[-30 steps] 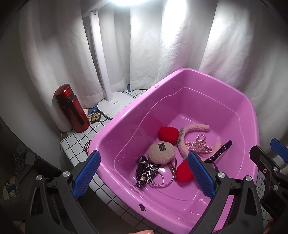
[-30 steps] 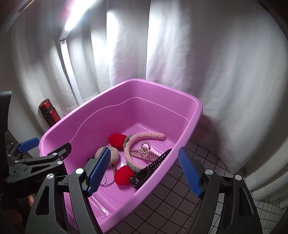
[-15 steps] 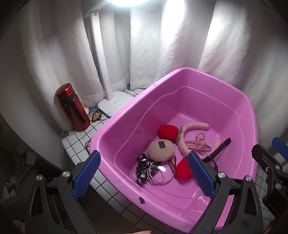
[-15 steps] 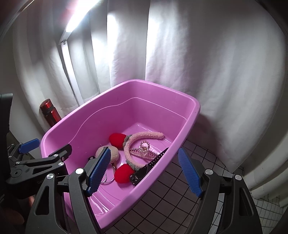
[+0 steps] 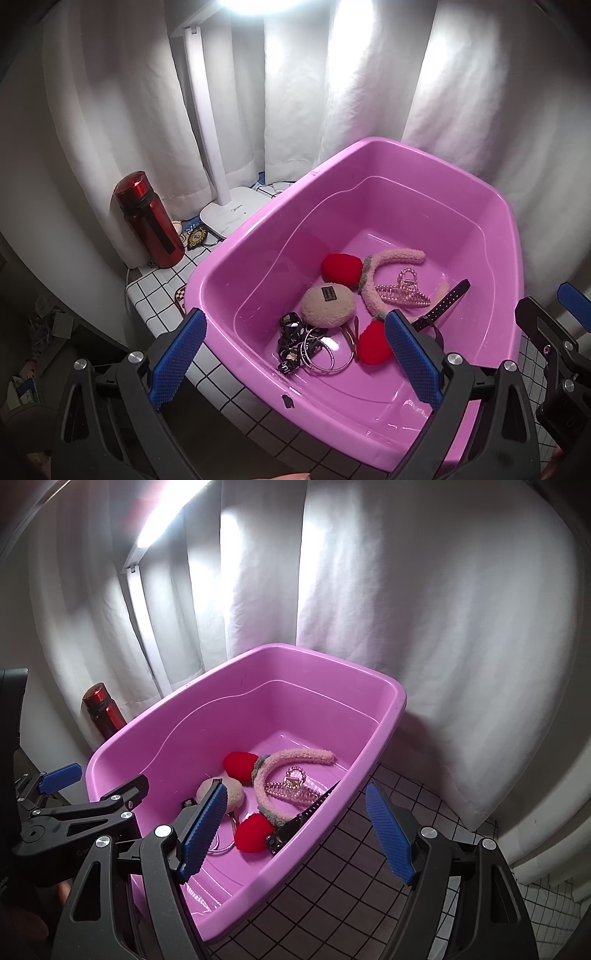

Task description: Organize jewelry

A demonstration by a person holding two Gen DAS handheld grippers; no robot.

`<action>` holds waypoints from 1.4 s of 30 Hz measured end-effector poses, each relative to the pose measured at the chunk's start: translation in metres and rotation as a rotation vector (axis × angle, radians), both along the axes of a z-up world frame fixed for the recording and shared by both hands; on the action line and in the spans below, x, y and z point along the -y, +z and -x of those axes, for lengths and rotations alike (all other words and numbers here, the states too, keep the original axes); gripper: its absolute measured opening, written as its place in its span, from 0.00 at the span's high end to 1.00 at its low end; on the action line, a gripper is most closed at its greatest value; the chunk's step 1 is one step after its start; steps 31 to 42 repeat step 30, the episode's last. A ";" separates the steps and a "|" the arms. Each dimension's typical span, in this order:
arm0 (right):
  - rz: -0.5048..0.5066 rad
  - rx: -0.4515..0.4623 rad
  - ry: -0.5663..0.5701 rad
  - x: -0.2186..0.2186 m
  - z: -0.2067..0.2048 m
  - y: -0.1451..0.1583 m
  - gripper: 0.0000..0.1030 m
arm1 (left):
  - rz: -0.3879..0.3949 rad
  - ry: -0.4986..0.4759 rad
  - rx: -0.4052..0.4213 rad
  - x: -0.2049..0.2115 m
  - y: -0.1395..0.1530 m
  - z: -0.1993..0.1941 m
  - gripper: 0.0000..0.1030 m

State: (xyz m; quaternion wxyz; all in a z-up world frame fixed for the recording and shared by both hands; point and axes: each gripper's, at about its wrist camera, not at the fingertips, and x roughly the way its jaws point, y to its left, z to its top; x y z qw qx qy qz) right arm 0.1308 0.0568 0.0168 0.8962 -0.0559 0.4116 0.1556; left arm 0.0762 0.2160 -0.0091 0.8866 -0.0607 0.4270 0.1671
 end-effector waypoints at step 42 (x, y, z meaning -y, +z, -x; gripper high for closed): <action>0.003 0.003 0.004 -0.001 0.004 0.002 0.28 | 0.037 0.009 0.000 -0.009 0.005 0.003 0.07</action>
